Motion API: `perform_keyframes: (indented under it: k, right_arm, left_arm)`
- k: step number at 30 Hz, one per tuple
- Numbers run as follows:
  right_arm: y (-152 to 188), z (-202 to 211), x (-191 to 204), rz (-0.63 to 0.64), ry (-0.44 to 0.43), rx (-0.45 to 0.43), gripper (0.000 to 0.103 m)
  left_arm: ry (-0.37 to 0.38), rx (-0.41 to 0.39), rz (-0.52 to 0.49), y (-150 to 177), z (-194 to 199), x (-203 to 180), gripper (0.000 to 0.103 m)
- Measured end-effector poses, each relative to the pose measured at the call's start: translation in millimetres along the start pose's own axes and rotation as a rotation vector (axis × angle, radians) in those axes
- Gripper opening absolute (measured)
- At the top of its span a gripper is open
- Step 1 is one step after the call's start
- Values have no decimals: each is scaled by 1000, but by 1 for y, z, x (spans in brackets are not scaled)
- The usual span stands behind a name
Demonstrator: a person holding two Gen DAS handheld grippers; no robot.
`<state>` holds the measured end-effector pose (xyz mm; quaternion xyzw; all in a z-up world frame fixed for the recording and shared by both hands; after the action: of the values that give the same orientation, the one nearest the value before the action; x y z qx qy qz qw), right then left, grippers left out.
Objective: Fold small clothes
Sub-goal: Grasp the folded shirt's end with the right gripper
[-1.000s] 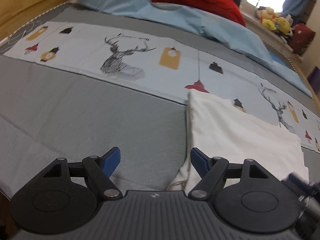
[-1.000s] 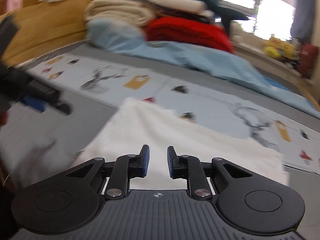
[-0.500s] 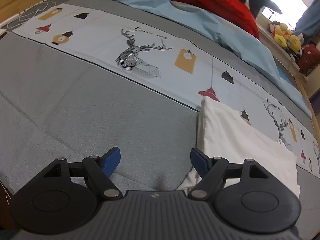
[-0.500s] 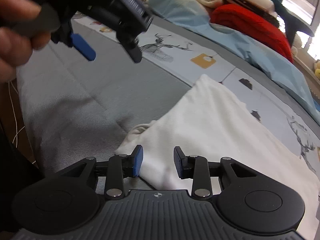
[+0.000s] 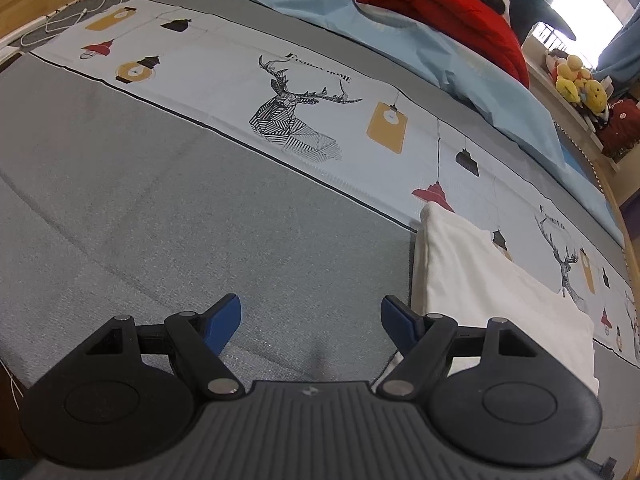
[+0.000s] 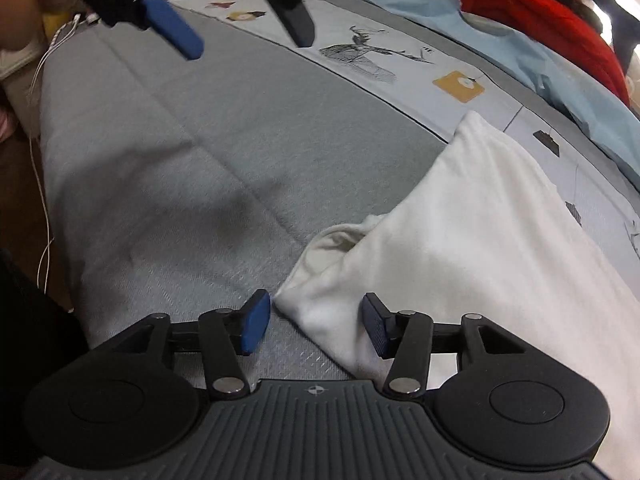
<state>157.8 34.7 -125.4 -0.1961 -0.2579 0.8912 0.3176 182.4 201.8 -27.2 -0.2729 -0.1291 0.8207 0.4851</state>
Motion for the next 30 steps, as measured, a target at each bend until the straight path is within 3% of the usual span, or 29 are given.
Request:
perform_keyframes:
  k: [2, 6, 9, 15, 19, 27, 30]
  right_arm:
    - [0, 0, 0, 4, 0, -9, 46]
    - [-2, 2, -3, 2, -7, -21, 21]
    - [-5, 8, -10, -40, -18, -42, 12]
    - [-14, 25, -33, -169, -43, -132, 10]
    - [-17, 38, -50, -259, -59, -181, 10]
    - [-17, 45, -57, -304, -70, -205, 10]
    - [-15, 49, -57, -307, -73, -207, 10]
  left_arm:
    - [-2, 1, 0, -1, -2, -2, 81]
    - [-3, 0, 1, 0, -1, -2, 81]
    - [-7, 2, 1, 0, -2, -2, 81]
    - [-3, -2, 21, -1, -2, 0, 81]
    - [63, 12, 80, -3, -4, 4, 81]
    - [315, 219, 175, -6, -43, -13, 86]
    - [325, 278, 163, -6, -61, -24, 86]
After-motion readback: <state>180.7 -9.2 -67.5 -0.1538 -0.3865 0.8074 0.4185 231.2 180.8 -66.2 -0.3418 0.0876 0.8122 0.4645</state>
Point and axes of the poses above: each gripper's, at about its wrist camera, not at the fingertips, and z roughly against the way its jaws point, x to its left, y to its underside, the point moved 1 cm from there along -z, roughly the way its jaws point, and after that the axes turned 4 degrees about y, right-handed, at the moved point
